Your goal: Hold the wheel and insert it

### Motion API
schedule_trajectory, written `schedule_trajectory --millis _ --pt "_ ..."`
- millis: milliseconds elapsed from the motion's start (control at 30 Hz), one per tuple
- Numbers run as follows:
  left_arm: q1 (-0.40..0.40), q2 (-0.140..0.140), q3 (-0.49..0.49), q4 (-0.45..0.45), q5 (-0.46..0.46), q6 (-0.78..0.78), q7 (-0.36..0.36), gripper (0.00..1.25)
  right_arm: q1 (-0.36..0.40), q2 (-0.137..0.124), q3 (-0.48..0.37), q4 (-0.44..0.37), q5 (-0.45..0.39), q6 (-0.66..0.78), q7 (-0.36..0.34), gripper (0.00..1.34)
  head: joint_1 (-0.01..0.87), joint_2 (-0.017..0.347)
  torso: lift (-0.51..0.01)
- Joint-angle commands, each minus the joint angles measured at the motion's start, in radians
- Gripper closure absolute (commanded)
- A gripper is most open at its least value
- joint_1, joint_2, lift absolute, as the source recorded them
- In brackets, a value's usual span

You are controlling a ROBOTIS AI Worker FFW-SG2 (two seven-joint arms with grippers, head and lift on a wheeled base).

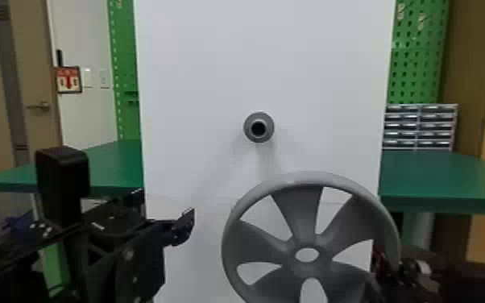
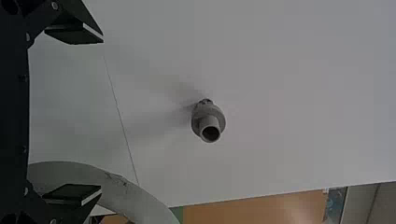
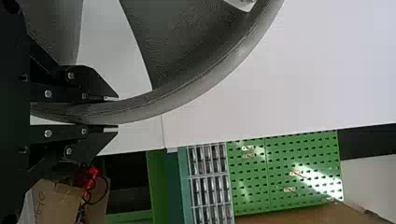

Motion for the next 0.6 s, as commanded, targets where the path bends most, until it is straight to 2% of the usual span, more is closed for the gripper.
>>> schedule_trajectory --millis 0,567 --pt "0.0 0.0 -0.003 0.0 -0.003 0.0 0.0 0.15 -0.03 0.003 0.005 0.0 0.001 0.02 0.0 1.14 0.179 0.101 -0.492" --pt "-0.003 0.002 -0.012 0.0 -0.009 0.0 0.003 0.15 -0.121 0.028 0.008 0.0 0.007 0.089 0.001 1.14 0.179 0.101 -0.492"
